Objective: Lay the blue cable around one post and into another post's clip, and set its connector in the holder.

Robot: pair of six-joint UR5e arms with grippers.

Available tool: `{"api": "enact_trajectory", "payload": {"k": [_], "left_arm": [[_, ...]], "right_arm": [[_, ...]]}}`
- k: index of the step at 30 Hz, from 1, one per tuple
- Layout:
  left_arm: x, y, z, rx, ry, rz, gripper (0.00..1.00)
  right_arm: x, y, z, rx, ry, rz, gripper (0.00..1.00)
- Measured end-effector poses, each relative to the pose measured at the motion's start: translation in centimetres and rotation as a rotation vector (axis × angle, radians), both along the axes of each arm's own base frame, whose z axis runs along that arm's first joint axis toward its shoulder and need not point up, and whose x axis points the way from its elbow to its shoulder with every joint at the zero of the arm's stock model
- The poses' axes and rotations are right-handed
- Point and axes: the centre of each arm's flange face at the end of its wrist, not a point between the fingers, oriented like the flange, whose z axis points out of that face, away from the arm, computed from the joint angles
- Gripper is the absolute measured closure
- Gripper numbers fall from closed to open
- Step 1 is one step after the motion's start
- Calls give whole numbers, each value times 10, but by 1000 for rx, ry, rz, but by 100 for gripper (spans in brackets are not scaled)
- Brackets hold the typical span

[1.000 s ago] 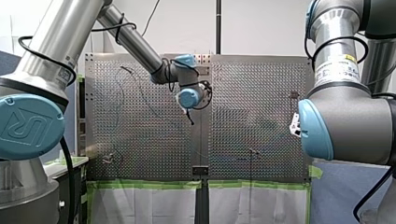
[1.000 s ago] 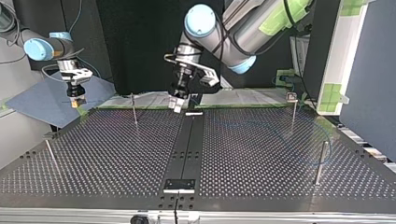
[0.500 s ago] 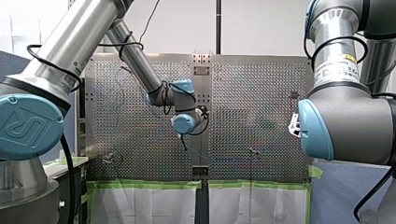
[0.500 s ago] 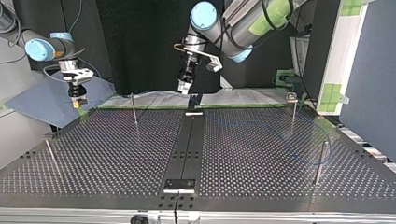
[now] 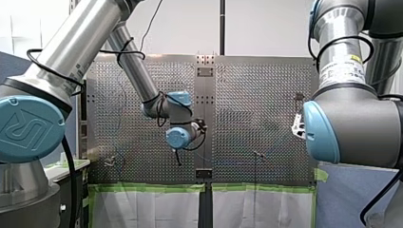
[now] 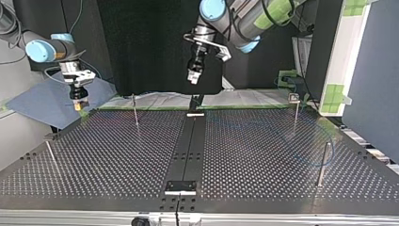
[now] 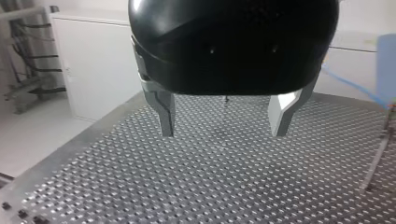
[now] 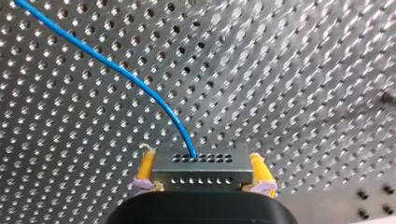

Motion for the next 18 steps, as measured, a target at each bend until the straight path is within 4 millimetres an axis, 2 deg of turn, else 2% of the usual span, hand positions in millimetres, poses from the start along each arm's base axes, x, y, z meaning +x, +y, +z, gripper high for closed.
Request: {"api": "enact_trajectory", "payload": {"k": [18], "left_arm": [[-51, 43, -44, 104, 117, -4, 0]], "right_arm": [[34, 12, 82, -58, 2, -38, 100]]}}
